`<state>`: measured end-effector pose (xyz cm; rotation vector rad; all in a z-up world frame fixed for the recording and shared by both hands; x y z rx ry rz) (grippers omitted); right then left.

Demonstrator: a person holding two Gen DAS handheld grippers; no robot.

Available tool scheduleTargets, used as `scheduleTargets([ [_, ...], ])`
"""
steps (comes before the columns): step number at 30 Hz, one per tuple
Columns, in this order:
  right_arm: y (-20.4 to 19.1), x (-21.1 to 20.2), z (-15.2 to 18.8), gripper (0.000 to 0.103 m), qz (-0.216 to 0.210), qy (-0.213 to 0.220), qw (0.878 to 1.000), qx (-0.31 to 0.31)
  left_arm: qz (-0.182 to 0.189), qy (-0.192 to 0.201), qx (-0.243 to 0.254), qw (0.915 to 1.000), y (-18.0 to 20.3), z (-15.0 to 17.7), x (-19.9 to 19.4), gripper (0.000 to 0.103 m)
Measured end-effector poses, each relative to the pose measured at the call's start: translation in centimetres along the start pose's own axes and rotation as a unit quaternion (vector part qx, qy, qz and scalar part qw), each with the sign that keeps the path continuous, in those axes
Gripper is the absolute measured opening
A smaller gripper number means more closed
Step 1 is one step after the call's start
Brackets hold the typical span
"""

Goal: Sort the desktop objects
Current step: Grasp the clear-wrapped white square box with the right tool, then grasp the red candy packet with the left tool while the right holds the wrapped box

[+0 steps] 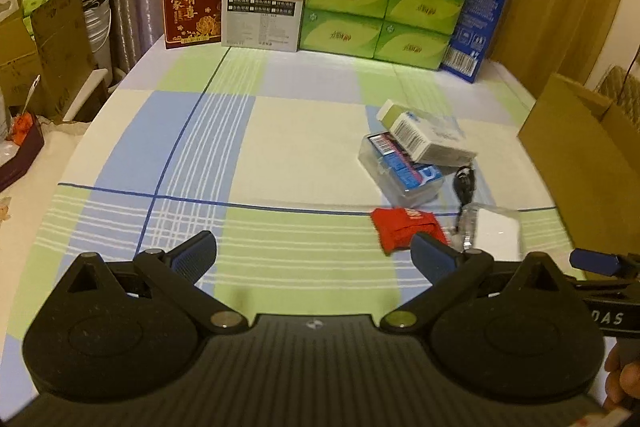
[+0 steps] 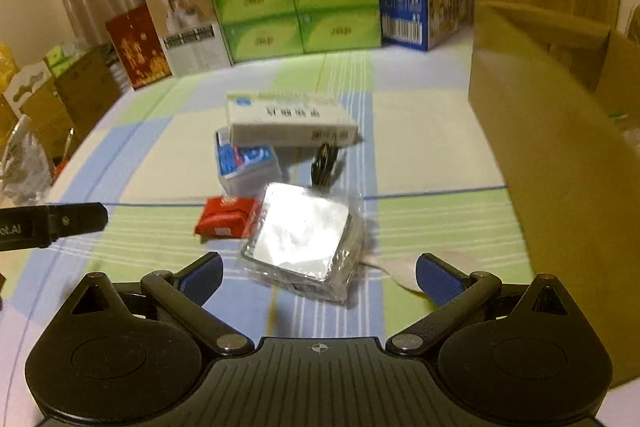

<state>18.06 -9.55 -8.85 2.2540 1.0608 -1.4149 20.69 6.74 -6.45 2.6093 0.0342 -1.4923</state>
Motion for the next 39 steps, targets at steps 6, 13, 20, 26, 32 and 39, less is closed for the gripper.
scheduleTargets([
  [6, -0.6, 2.4, -0.6, 0.101, 0.002, 0.001, 1.0, -0.005, 0.002, -0.007, -0.002, 1.0, -0.1, -0.4, 1.0, 0.102],
  [13, -1.3, 4.5, -1.1, 0.098, 0.02, -0.012, 1.0, -0.008, 0.0, -0.012, -0.006, 0.9999, -0.3, -0.7, 1.7, 0.102],
  [20, -1.8, 4.6, -1.3, 0.081, 0.032, -0.007, 0.999, -0.027, 0.0, -0.022, -0.007, 0.9997, -0.2, -0.7, 2.5, 0.102],
  [26, -2.0, 4.5, -1.5, 0.076, 0.034, -0.003, 0.998, -0.048, 0.002, -0.021, 0.003, 0.9998, 0.5, -0.8, 2.5, 0.102],
  [32, -2.8, 5.1, -2.2, 0.073, 0.031, 0.005, 0.997, -0.077, -0.006, -0.019, -0.007, 0.9998, -0.6, -0.7, 2.4, 0.102],
  [39, -4.9, 5.0, -1.8, 0.072, -0.046, -0.001, 0.99, -0.134, -0.006, -0.014, -0.025, 0.9996, -2.2, -1.0, 2.3, 0.101],
])
Point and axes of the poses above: each gripper's, at about its wrist camera, not at the fingertips, and x roughly the way its jaws point, y to its right, z to its underside, the point moved 2 cm from there along x, roughly the way its jaws point, and after that the axes turned 14 degrees about -y, right-handed, at the moved point
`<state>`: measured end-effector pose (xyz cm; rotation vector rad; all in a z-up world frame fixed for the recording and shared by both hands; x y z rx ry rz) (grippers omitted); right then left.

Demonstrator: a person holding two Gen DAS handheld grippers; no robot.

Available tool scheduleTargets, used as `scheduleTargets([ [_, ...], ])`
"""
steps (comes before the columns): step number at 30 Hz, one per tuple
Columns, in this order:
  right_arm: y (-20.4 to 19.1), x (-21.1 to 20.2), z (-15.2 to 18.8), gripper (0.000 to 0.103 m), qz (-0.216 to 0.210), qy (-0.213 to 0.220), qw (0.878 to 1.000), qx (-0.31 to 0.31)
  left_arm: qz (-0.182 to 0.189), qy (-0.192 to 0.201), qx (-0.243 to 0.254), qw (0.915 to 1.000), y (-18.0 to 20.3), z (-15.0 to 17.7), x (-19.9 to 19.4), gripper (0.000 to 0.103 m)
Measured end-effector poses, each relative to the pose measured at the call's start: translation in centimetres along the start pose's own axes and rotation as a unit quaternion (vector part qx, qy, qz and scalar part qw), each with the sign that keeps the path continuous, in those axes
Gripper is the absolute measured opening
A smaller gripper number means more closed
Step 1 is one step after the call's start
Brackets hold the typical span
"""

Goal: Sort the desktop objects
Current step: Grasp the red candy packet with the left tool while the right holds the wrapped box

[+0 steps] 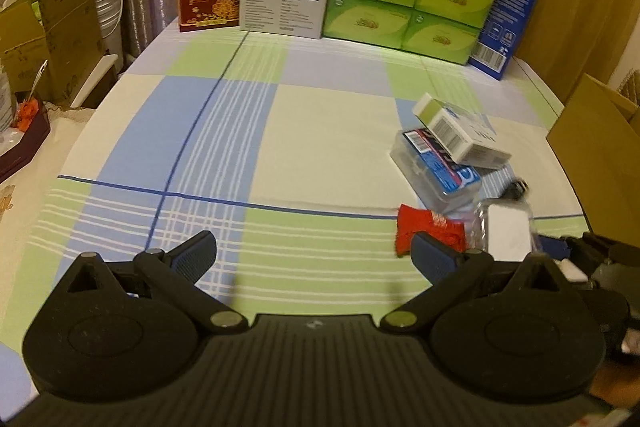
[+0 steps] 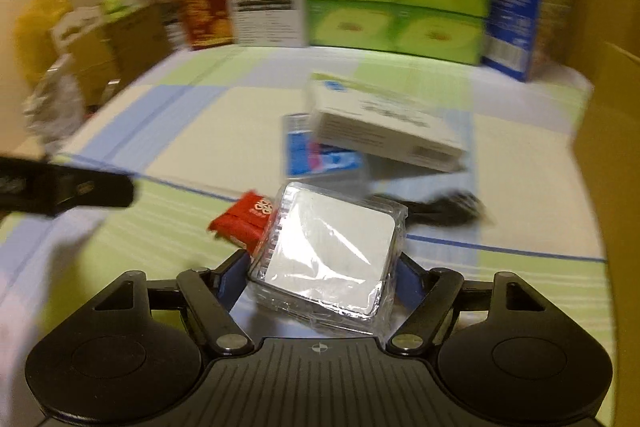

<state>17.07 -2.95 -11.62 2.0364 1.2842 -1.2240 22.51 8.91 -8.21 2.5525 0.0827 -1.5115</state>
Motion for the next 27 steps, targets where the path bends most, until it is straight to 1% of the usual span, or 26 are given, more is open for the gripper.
scheduleTargets([
  [2, -0.1, -0.3, -0.1, 0.072, -0.004, 0.004, 1.0, -0.001, 0.0, 0.003, -0.006, 1.0, -0.3, -0.1, -0.1, 0.102],
  [4, 0.4, -0.8, -0.3, 0.072, 0.007, 0.009, 1.0, 0.009, 0.003, 0.003, -0.007, 1.0, -0.4, -0.2, 0.0, 0.102],
  [6, 1.2, -1.5, -0.5, 0.072, 0.021, 0.013, 1.0, 0.016, 0.008, 0.004, 0.003, 1.0, 0.0, -0.2, 0.1, 0.102],
  [8, 2.3, -2.2, -0.4, 0.072, 0.037, 0.015, 0.999, 0.019, 0.018, 0.008, 0.027, 0.9995, 0.7, -0.1, 0.3, 0.101],
  [10, 3.2, -2.8, -0.2, 0.072, 0.051, 0.015, 0.998, 0.018, 0.03, 0.007, 0.064, 0.9974, 1.7, -0.1, 0.7, 0.101],
  [13, 4.5, -3.3, 0.3, 0.072, 0.067, 0.008, 0.997, 0.023, 0.035, -0.011, 0.107, 0.9936, 3.1, 0.2, 1.9, 0.1],
  [15, 5.3, -3.5, 0.5, 0.072, 0.065, 0.005, 0.997, 0.037, 0.044, -0.024, 0.109, 0.9927, 3.6, 0.3, 3.0, 0.096],
  [16, 5.6, -3.6, 0.5, 0.072, 0.065, 0.006, 0.997, 0.042, 0.051, -0.028, 0.105, 0.9928, 3.8, 0.3, 3.5, 0.091],
  [17, 5.9, -3.6, 0.5, 0.072, 0.066, 0.006, 0.997, 0.045, 0.055, -0.028, 0.097, 0.9933, 4.0, 0.2, 4.0, 0.087],
  [20, 6.1, -3.6, 0.5, 0.072, 0.07, 0.004, 0.997, 0.041, 0.072, -0.024, 0.082, 0.9938, 4.6, -0.3, 5.1, 0.078],
  [22, 6.0, -3.3, 0.7, 0.072, 0.069, -0.003, 0.997, 0.032, 0.071, -0.016, 0.088, 0.9934, 5.2, -0.7, 5.4, 0.077],
  [24, 6.0, -2.9, 0.8, 0.072, 0.068, -0.011, 0.997, 0.026, 0.072, -0.017, 0.098, 0.9925, 5.9, -0.9, 5.8, 0.077],
  [26, 6.0, -2.6, 1.0, 0.072, 0.065, -0.016, 0.997, 0.026, 0.073, -0.026, 0.106, 0.9914, 6.4, -1.0, 6.5, 0.07],
  [27, 6.1, -2.6, 1.0, 0.072, 0.064, -0.018, 0.997, 0.027, 0.067, -0.03, 0.113, 0.9908, 6.7, -1.0, 6.8, 0.068],
])
Point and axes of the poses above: each gripper's, at about its wrist camera, not at the fingertips, and x roughly the way its jaws point, y to its right, z to its underside, the point moved 2 cm from there along x, roughly the way its jaws point, and after that the axes turned 14 degrees about -y, right-handed, at the moved point
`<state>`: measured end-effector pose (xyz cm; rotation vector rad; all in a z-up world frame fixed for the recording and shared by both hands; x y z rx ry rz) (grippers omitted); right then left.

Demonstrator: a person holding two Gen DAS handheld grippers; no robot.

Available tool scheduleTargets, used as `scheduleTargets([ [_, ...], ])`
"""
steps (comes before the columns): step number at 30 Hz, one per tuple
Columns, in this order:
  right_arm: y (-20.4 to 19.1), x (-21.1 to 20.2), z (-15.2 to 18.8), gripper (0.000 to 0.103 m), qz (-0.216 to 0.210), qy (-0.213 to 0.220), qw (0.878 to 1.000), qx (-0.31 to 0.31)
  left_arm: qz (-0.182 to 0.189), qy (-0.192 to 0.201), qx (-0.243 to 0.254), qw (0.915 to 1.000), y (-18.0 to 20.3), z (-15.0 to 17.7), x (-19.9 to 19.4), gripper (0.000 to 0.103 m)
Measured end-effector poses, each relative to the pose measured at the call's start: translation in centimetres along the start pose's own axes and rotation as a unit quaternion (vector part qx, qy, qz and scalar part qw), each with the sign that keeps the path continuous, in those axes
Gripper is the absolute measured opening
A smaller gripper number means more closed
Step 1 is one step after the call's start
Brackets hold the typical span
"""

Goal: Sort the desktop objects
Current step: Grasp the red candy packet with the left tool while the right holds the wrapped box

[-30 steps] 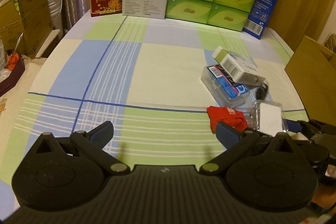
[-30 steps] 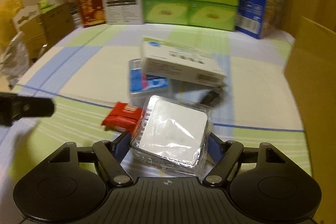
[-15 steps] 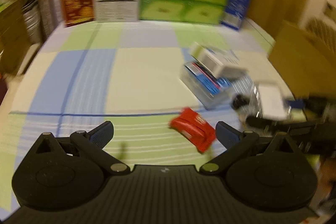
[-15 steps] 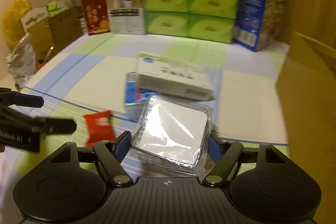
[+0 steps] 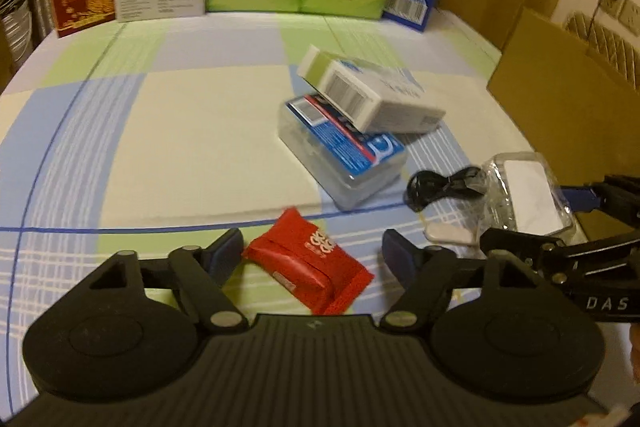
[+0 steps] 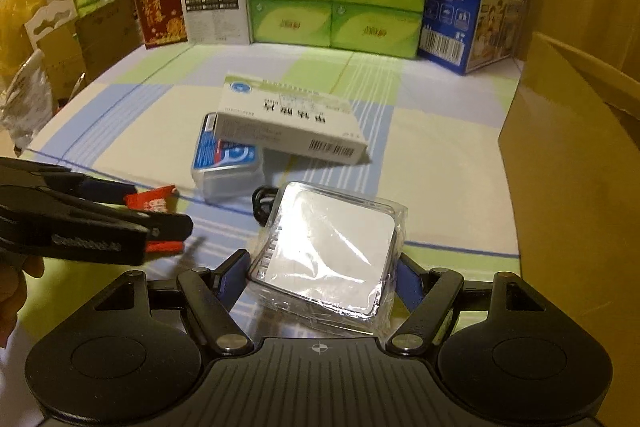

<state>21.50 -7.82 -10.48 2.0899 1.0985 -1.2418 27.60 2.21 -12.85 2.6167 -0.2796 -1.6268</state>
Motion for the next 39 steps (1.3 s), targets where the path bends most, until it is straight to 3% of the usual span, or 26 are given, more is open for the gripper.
scheduleTargets([
  [3, -0.1, -0.1, 0.0, 0.072, -0.005, 0.001, 1.0, 0.004, -0.027, -0.004, 0.029, 0.9992, 0.8, 0.2, 0.3, 0.057],
  [9, -0.7, -0.7, 0.0, 0.072, -0.016, 0.005, 1.0, -0.001, -0.013, -0.019, 0.033, 0.9992, 0.5, 0.9, -0.5, 0.042],
  [15, -0.5, -2.3, 1.1, 0.072, -0.031, 0.004, 1.0, 0.004, -0.001, -0.046, 0.046, 0.9979, 1.1, 2.7, -2.0, 0.041],
  [19, -0.7, -3.7, 2.3, 0.072, -0.055, -0.011, 0.998, 0.008, 0.005, -0.065, 0.083, 0.9944, 2.5, 5.1, -3.6, 0.041],
  [24, -2.6, -4.2, 4.3, 0.072, -0.063, -0.05, 0.996, -0.045, 0.011, -0.077, 0.129, 0.9886, 3.9, 8.6, -5.8, 0.043],
  [29, -3.2, -5.0, 5.1, 0.072, -0.061, -0.044, 0.996, -0.053, -0.022, -0.091, 0.079, 0.9925, 4.0, 11.0, -7.0, 0.061],
  [32, -3.3, -4.7, 4.9, 0.072, -0.058, -0.047, 0.996, -0.048, -0.026, -0.079, 0.009, 0.9965, 3.6, 11.5, -7.4, 0.061],
  [34, -3.2, -4.6, 4.8, 0.072, -0.056, -0.047, 0.996, -0.046, -0.006, -0.064, -0.029, 0.9975, 3.4, 11.3, -7.4, 0.061],
  [36, -3.2, -4.4, 4.8, 0.072, -0.054, -0.048, 0.996, -0.046, 0.009, -0.058, -0.051, 0.997, 3.2, 10.8, -7.2, 0.057],
  [38, -3.1, -4.1, 4.8, 0.072, -0.049, -0.051, 0.996, -0.046, 0.018, -0.061, -0.063, 0.996, 3.0, 10.2, -6.8, 0.039],
  [39, -3.0, -4.1, 4.8, 0.072, -0.047, -0.054, 0.996, -0.044, 0.02, -0.064, -0.065, 0.9956, 3.0, 9.8, -6.4, 0.038],
])
Point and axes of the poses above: each gripper's, at about its wrist camera, not at the fingertips, and x roughly the way its jaws point, y to its right, z to its underside, the point moved 2 cm from there along x, roughly the way its jaws point, and after that the axes turned 14 degrees about -y, right-handed, at the moved point
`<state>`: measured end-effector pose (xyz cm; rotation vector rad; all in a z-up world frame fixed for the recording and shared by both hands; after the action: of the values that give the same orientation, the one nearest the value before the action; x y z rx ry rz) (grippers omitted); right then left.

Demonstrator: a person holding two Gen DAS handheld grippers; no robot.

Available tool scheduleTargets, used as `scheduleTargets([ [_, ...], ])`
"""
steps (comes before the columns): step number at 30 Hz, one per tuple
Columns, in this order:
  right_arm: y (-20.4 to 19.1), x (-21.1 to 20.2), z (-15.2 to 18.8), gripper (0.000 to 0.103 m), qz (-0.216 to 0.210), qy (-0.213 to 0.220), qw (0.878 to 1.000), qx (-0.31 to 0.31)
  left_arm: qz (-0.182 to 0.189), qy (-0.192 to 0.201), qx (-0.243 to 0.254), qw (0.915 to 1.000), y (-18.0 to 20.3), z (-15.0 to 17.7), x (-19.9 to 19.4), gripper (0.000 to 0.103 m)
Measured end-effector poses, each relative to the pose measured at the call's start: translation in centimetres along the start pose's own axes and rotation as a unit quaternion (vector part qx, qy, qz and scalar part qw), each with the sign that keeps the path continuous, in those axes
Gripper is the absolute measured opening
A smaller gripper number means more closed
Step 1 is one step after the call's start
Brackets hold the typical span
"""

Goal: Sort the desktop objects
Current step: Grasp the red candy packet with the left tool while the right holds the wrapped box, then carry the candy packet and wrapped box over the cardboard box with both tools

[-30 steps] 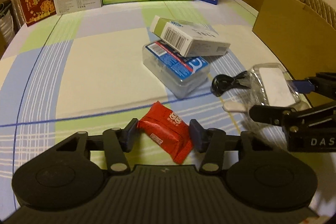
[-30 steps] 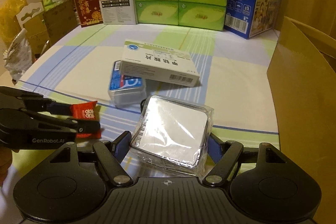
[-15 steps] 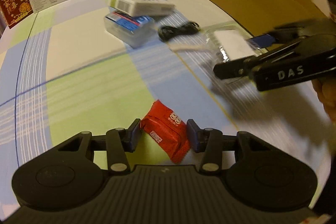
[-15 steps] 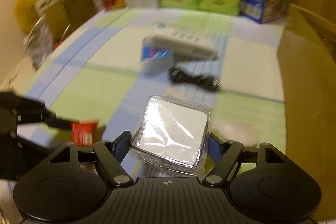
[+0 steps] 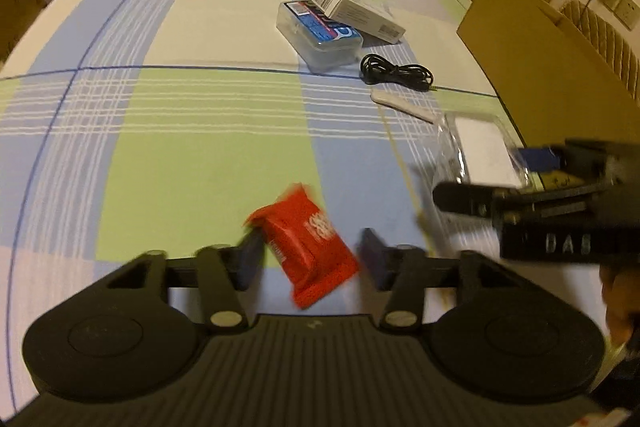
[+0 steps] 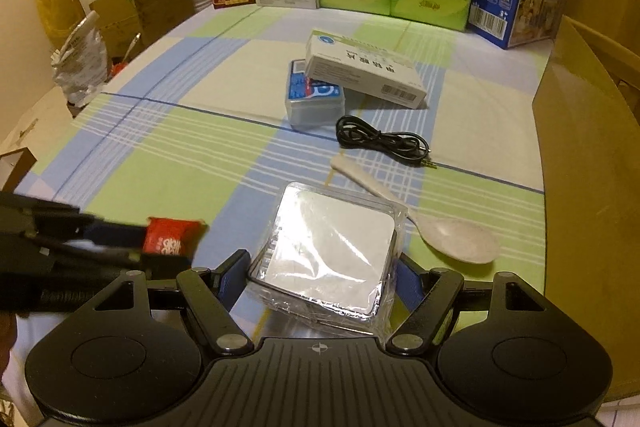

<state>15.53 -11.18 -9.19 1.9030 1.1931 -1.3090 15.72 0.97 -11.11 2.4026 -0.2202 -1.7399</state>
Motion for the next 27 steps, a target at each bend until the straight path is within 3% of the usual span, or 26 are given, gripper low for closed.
scheduleTargets([
  [4, 0.6, 0.2, -0.1, 0.072, 0.002, -0.001, 1.0, 0.011, 0.008, 0.006, 0.023, 0.9997, 0.3, -1.4, 0.8, 0.038],
  [8, 1.0, 0.2, 0.1, 0.072, 0.002, -0.002, 1.0, 0.014, -0.034, 0.006, 0.086, 0.9957, 1.6, -1.2, 1.2, 0.038],
  [13, 1.0, -0.1, 0.0, 0.072, -0.006, 0.002, 1.0, 0.018, -0.059, 0.007, 0.116, 0.9914, 1.9, 0.1, 0.9, 0.038],
  [17, 0.7, -0.2, 0.0, 0.072, -0.011, 0.003, 1.0, 0.016, -0.065, 0.012, 0.112, 0.9916, 1.4, 0.3, 1.0, 0.038],
  [20, 0.9, -0.3, 0.1, 0.072, -0.015, 0.003, 1.0, 0.021, -0.056, 0.013, 0.1, 0.9933, 1.2, -0.1, 1.1, 0.027],
  [27, 1.1, -0.8, -0.3, 0.072, -0.02, 0.018, 0.999, 0.036, -0.051, 0.008, 0.087, 0.9948, 1.4, -0.4, 0.5, 0.021],
])
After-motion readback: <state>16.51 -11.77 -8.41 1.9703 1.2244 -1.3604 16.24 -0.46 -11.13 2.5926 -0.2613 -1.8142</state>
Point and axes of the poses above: each gripper's, at about its wrist camera, not at the fingertips, and x roughly the way its jaws point, y to its right, z to its underside, the point moved 2 cm from there along x, roughly the way its jaws point, and after that the axes turned 14 degrees about -y, right-handed, at the moved point
